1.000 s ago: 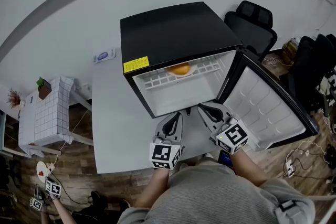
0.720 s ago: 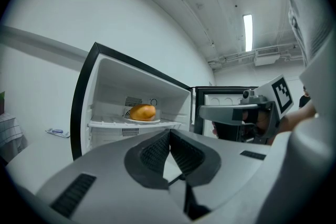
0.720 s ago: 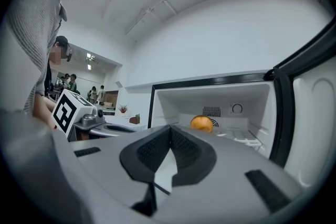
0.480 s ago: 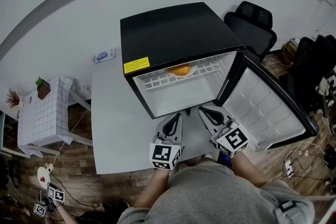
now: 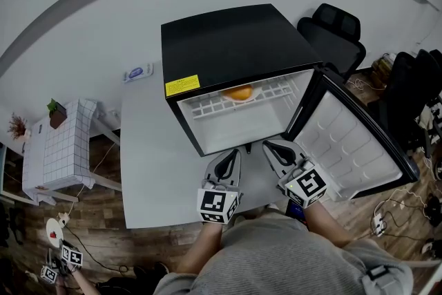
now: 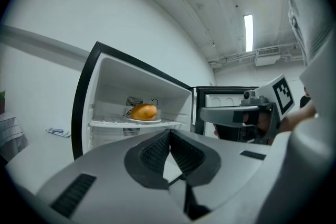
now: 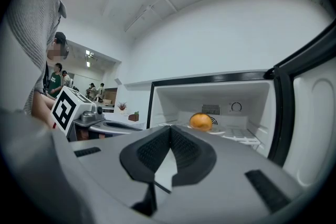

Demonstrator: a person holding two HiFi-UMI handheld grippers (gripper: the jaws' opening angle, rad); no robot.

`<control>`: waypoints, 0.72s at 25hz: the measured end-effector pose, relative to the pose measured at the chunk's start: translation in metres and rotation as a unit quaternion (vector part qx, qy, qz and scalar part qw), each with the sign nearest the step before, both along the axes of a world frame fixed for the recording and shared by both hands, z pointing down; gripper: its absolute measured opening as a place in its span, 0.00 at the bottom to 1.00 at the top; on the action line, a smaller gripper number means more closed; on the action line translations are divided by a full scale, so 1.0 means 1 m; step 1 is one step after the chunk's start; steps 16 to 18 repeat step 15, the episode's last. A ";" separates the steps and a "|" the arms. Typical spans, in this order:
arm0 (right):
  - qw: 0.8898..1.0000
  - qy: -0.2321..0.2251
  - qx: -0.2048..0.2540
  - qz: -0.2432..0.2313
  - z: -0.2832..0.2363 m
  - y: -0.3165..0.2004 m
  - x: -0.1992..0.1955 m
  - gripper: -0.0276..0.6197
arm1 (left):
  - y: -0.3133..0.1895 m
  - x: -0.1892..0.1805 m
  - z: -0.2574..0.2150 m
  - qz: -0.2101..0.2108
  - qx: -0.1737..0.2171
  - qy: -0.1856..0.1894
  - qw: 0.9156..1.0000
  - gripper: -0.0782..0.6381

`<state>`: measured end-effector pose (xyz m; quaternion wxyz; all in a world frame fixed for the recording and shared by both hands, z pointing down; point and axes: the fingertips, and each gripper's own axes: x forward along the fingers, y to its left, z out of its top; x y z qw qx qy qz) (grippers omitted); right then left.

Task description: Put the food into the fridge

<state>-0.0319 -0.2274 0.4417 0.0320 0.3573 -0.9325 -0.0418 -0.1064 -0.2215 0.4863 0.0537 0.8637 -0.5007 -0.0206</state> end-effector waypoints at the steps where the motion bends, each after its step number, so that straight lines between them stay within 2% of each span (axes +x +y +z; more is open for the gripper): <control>1: 1.000 0.000 0.000 0.000 0.000 0.000 0.000 0.06 | 0.000 0.000 0.000 0.000 0.000 0.000 1.000 0.12; 18: 1.000 -0.006 -0.005 0.004 0.003 0.001 0.010 0.06 | 0.003 0.010 0.002 0.006 -0.002 -0.004 1.000 0.12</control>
